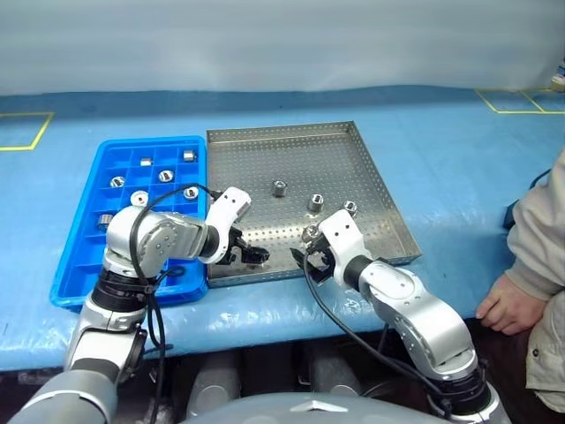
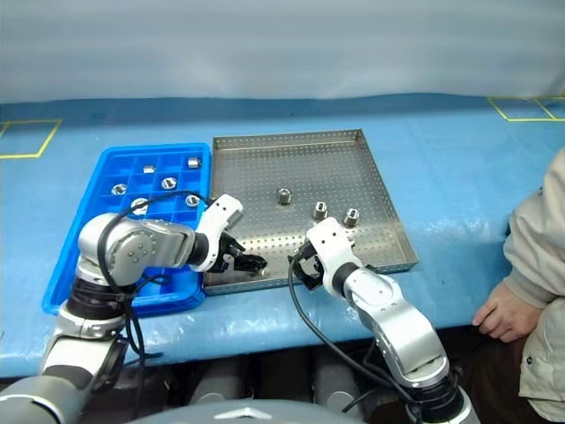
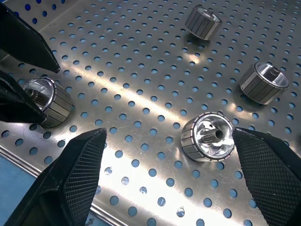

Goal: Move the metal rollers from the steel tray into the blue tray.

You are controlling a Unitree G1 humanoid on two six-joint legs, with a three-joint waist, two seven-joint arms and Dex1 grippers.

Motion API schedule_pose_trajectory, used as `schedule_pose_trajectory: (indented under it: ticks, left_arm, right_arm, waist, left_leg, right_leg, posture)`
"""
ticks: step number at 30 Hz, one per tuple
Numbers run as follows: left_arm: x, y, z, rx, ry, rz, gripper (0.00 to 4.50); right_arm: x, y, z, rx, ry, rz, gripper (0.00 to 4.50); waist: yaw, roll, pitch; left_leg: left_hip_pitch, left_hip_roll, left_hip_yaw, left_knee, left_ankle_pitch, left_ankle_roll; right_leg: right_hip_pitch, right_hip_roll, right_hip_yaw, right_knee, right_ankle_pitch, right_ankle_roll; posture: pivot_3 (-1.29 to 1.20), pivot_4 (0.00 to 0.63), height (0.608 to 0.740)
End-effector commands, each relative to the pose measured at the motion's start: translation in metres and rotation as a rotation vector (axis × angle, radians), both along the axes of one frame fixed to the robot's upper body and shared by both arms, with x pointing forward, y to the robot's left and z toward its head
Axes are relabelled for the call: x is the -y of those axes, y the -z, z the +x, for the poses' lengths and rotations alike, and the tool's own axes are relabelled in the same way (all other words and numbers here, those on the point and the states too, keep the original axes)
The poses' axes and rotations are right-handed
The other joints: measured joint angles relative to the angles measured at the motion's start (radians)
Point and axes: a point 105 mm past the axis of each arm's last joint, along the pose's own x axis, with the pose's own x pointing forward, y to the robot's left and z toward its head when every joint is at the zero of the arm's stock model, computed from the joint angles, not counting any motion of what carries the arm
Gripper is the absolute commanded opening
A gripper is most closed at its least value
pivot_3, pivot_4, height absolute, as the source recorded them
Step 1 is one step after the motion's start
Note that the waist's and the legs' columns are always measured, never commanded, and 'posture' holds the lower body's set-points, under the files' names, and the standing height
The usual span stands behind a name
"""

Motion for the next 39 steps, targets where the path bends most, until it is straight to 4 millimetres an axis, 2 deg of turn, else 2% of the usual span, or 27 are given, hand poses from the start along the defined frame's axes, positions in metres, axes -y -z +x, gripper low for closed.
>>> schedule_pose_trajectory:
  ticks: [1,6,7,9,14,15,20,24,27,29,32,34,37,39]
  left_arm:
    - [0.005,-0.003,-0.005,-0.010,0.071,0.020,4.19]
    - [0.007,0.003,-0.005,-0.008,0.112,0.074,4.19]
    - [0.008,0.004,-0.004,-0.008,0.115,0.076,4.02]
    - [0.009,0.005,-0.004,-0.007,0.121,0.079,3.60]
    - [0.012,0.001,-0.001,0.007,0.122,0.046,1.97]
    - [0.011,0.000,-0.001,0.014,0.118,0.042,1.80]
    - [0.008,-0.028,0.013,0.108,0.071,-0.030,1.80]
    - [-0.002,-0.080,0.039,0.338,-0.130,-0.241,1.80]
    - [-0.028,-0.108,0.050,0.518,-0.377,-0.364,1.80]
    - [-0.051,-0.119,0.050,0.656,-0.525,-0.360,1.80]
    - [-0.079,-0.119,0.035,0.816,-0.644,-0.256,1.80]
    - [-0.097,-0.112,0.021,0.884,-0.710,-0.154,1.80]
    - [-0.111,-0.094,0.007,0.896,-0.753,-0.034,1.80]
    - [-0.114,-0.079,0.000,0.852,-0.768,-0.027,1.80]
  right_arm:
    - [-0.001,-0.009,0.000,0.047,0.011,0.019,4.50]
    - [0.000,-0.011,0.002,0.059,0.028,0.031,4.50]
    - [-0.001,-0.011,0.002,0.060,0.030,0.033,4.50]
    - [-0.001,-0.011,0.002,0.061,0.032,0.035,4.50]
    - [0.000,-0.010,0.001,0.058,0.038,0.038,4.50]
    - [0.000,-0.010,0.001,0.059,0.038,0.038,4.50]
    - [-0.001,-0.012,0.003,0.065,0.024,0.035,4.50]
    - [-0.005,-0.014,0.004,0.070,0.001,0.039,4.50]
    - [-0.011,-0.014,0.004,0.066,-0.018,0.040,4.50]
    - [-0.017,-0.014,0.002,0.064,-0.048,0.043,4.50]
    - [-0.026,-0.017,0.000,0.079,-0.097,0.053,4.50]
    - [-0.033,-0.020,-0.001,0.086,-0.131,0.067,4.50]
    - [-0.041,-0.021,-0.002,0.089,-0.182,0.070,4.50]
    - [-0.044,-0.021,-0.001,0.092,-0.196,0.069,4.50]
  waist:
    - [-0.001,0.000,0.000]
    - [-0.002,0.000,0.000]
    - [-0.002,0.000,0.000]
    - [-0.003,0.000,0.000]
    - [-0.007,0.000,0.000]
    - [-0.008,0.000,0.000]
    - [-0.007,0.000,0.000]
    - [-0.001,0.000,0.000]
    - [-0.001,0.000,0.000]
    - [-0.002,0.000,0.000]
    - [-0.002,0.000,0.000]
    - [0.004,0.000,0.000]
    - [0.023,0.000,0.000]
    - [0.037,0.000,0.000]
  left_leg:
    - [0.000,0.000,0.000,0.000,0.000,0.000]
    - [0.000,0.000,0.001,0.000,0.000,0.000]
    - [0.000,0.000,0.001,0.000,0.000,0.000]
    - [0.000,-0.001,0.001,0.000,0.000,0.000]
    - [0.000,0.000,0.001,0.000,0.000,0.001]
    - [0.000,0.000,0.001,0.000,0.000,0.001]
    - [0.000,0.000,0.001,0.000,0.000,0.000]
    - [0.000,0.000,0.001,0.001,0.000,0.000]
    - [0.000,0.000,0.001,0.000,0.000,0.001]
    - [0.000,-0.001,0.001,0.000,0.000,0.001]
    - [0.000,-0.001,0.001,-0.002,0.000,0.000]
    - [0.001,0.000,0.002,-0.003,0.000,0.000]
    - [0.000,0.000,0.000,-0.002,0.000,-0.001]
    - [0.001,0.000,0.000,-0.001,0.000,-0.001]
  right_leg:
    - [0.000,-0.001,0.000,0.000,0.000,-0.001]
    - [0.000,-0.001,0.001,0.000,0.000,-0.001]
    - [0.000,0.000,0.001,0.000,-0.001,-0.001]
    - [0.000,0.000,0.001,0.000,-0.001,-0.001]
    - [0.000,-0.001,0.001,-0.001,0.000,-0.001]
    - [0.000,-0.001,0.001,-0.001,0.000,-0.001]
    - [0.000,0.000,0.001,0.000,-0.001,-0.001]
    - [0.000,0.000,0.001,0.000,0.000,0.000]
    - [0.000,-0.001,0.001,-0.001,0.001,0.001]
    - [0.000,-0.001,0.001,-0.001,0.002,0.003]
    - [0.000,0.000,0.002,-0.001,0.004,-0.002]
    - [0.000,0.000,0.003,-0.001,0.004,-0.003]
    - [0.000,-0.001,0.002,-0.001,0.004,-0.003]
    - [0.001,-0.001,0.000,-0.001,-0.001,-0.002]
  posture:
    - [-0.03,0.150,0.740]
    - [-0.04,0.150,0.740]
    - [-0.05,0.150,0.740]
    - [-0.05,0.150,0.740]
    - [-0.04,0.150,0.740]
    - [-0.04,0.150,0.740]
    - [-0.02,0.150,0.740]
    - [0.00,0.150,0.740]
    - [0.01,0.150,0.740]
    - [0.02,0.150,0.740]
    - [0.04,0.150,0.740]
    - [0.08,0.150,0.740]
    - [0.10,0.150,0.740]
    - [0.11,0.150,0.740]
